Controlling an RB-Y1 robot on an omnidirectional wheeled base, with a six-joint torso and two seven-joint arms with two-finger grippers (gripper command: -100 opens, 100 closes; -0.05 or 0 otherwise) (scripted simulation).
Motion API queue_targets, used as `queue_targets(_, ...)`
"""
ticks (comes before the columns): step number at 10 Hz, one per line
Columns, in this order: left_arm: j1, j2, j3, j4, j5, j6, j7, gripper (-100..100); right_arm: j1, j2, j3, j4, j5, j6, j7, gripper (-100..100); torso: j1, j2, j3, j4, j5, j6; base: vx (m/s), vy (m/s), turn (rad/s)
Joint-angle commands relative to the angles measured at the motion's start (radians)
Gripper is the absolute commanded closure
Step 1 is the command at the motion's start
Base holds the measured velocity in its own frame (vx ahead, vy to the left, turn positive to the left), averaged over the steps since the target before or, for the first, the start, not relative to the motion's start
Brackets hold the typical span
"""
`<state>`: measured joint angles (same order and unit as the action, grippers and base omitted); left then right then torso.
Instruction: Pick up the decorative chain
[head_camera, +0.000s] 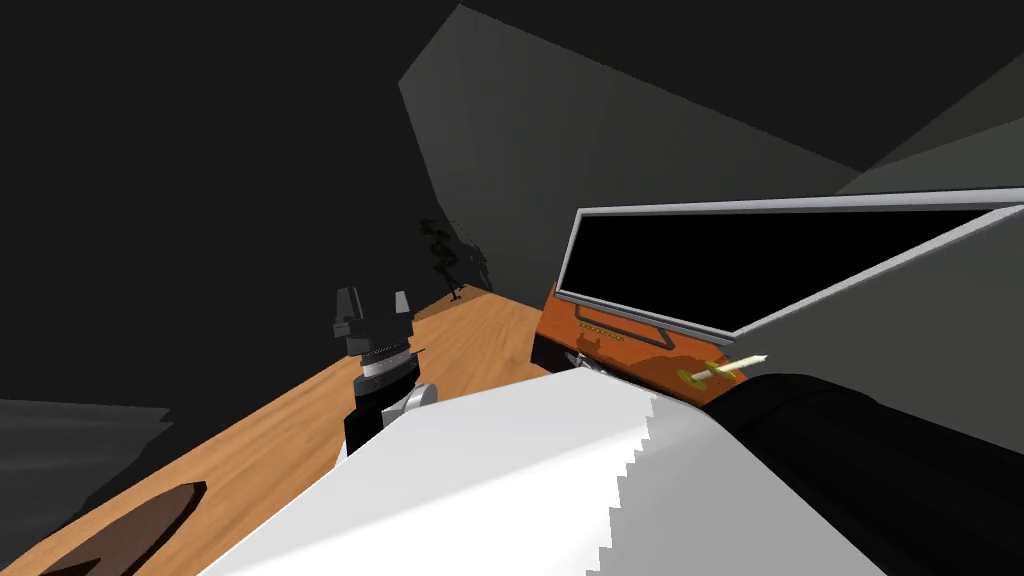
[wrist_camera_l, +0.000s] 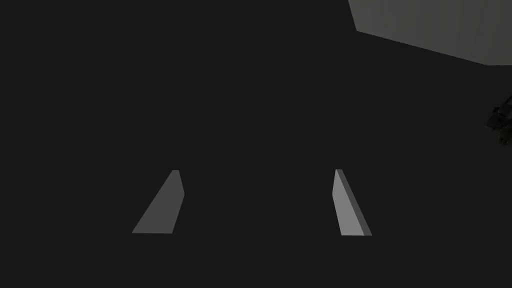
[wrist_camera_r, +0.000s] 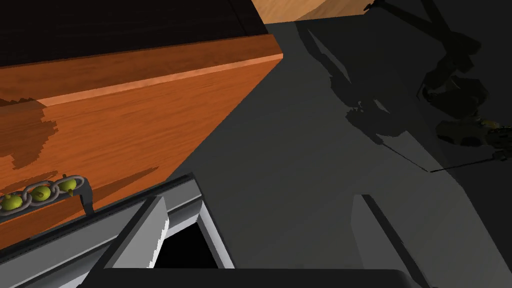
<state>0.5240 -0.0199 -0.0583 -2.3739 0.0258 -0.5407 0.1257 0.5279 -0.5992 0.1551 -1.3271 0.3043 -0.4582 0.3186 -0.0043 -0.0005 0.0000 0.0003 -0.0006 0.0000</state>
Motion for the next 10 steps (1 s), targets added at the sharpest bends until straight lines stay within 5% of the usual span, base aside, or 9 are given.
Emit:
queue_targets(1,0.0,0.0,0.0,0.0,0.0,0.0,0.0,0,-0.002,-0.011,0.001,0.05,0.008,0.0,0.015,-100,0.0,0.0,0.0,0.0,0.0,0.0,0.026,-0.032,0.244)
queue_targets(7,0.0,0.0,0.0,0.0,0.0,0.0,0.0,0,-0.001,-0.047,0.006,0.199,0.044,0.015,0.072,-100,-0.001,-0.001,0.0,0.0,0.0,0.001,0.025,-0.032,0.197)
queue_targets(10,0.0,0.0,0.0,0.0,0.0,0.0,0.0,0,0.001,-0.081,0.008,0.315,0.079,0.03,0.127,-100,-0.001,0.0,0.0,0.0,0.0,0.002,0.018,-0.043,0.302)
